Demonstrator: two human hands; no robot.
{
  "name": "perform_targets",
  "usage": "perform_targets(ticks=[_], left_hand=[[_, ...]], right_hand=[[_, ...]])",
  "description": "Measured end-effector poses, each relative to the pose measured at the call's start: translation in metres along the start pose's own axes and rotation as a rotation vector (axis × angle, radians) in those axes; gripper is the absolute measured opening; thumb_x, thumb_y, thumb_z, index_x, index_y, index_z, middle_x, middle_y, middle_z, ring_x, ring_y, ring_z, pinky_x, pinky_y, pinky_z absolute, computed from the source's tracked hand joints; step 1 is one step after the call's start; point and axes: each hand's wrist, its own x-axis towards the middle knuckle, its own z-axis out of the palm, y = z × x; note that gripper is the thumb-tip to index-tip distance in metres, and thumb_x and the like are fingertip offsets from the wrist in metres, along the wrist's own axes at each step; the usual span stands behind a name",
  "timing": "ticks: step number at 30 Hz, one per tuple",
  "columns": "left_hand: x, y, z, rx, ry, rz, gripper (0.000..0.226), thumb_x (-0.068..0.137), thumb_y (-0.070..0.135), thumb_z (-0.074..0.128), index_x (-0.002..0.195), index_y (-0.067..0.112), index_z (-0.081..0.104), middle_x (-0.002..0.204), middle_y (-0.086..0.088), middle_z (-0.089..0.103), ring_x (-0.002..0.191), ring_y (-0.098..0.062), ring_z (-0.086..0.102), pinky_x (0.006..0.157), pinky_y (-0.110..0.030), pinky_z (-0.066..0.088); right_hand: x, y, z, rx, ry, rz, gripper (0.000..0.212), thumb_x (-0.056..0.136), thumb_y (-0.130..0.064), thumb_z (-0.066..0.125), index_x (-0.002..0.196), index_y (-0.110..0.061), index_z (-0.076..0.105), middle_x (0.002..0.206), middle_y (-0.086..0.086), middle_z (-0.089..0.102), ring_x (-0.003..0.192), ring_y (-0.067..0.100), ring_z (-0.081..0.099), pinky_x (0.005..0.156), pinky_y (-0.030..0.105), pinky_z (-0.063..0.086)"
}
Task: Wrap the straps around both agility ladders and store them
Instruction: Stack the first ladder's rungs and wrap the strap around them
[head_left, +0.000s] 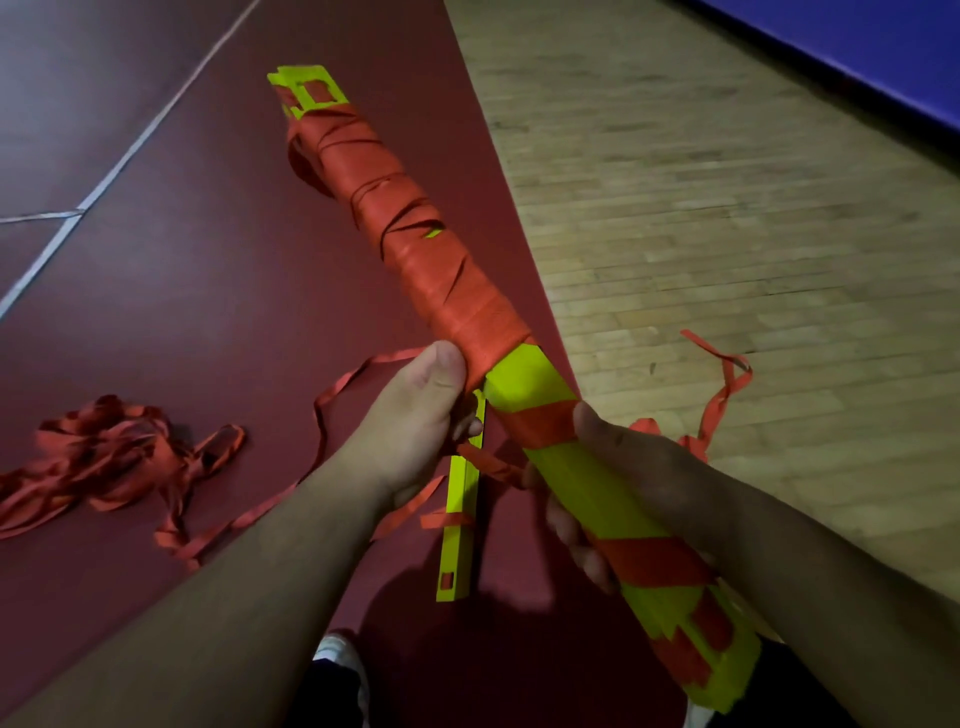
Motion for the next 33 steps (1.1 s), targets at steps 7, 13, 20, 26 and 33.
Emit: perform_targets(ticks=[7,13,20,26,33], left_hand=[[0.0,0.005,0.0,-0.377,-0.252,-0.084,0.076,0.063,0.066,0.078,0.119,0.015,0.069,0.054,0.005,0.041,0.043,-0.002,0.041,0.057,-0.024,0.04],[0.001,0.01,0.017,-0.162,0.187,-0.062,0.027,0.077,0.042,0.064,0.082,0.017,0.054,0.054,0.009,0.056,0.041,-0.003,0.043,0.044,-0.015,0.036],[-0.003,0.014,0.025,-0.016,0.134,0.011,0.037,0.08,0.026,0.071,0.104,0.003,0.056,0.068,0.002,0.065,0.049,-0.005,0.059,0.045,-0.015,0.043],[-0.001,0.02,-0.01,0.306,-0.107,0.024,0.051,0.073,0.054,0.08,0.107,0.017,0.067,0.099,0.004,0.074,0.096,-0.008,0.069,0.082,-0.022,0.054],[-0.005,0.02,-0.013,-0.533,-0.264,-0.07,0.088,0.061,0.047,0.089,0.137,0.022,0.053,0.132,-0.015,0.063,0.113,-0.027,0.066,0.096,-0.043,0.054]], right_hand=[[0.006,0.007,0.001,-0.039,0.006,0.023,0.07,0.069,-0.076,0.066,0.091,-0.009,0.074,0.076,0.019,0.07,0.057,0.027,0.069,0.056,0.032,0.056],[0.027,0.024,-0.004,-0.803,0.413,-0.151,0.082,0.062,-0.092,0.053,0.128,-0.043,0.055,0.12,-0.016,0.067,0.112,0.007,0.062,0.1,0.037,0.05],[0.03,0.021,-0.009,-0.946,0.586,-0.3,0.048,0.073,-0.059,0.079,0.112,-0.037,0.062,0.096,-0.013,0.071,0.091,0.009,0.068,0.081,0.039,0.055],[0.022,0.019,-0.016,-0.876,0.402,-0.33,0.029,0.076,-0.05,0.081,0.098,-0.032,0.073,0.087,-0.01,0.075,0.081,0.005,0.071,0.077,0.038,0.056],[0.015,0.01,-0.004,-0.714,0.026,-0.306,0.012,0.07,-0.055,0.079,0.068,-0.056,0.068,0.063,-0.027,0.064,0.061,-0.011,0.059,0.06,0.006,0.041]])
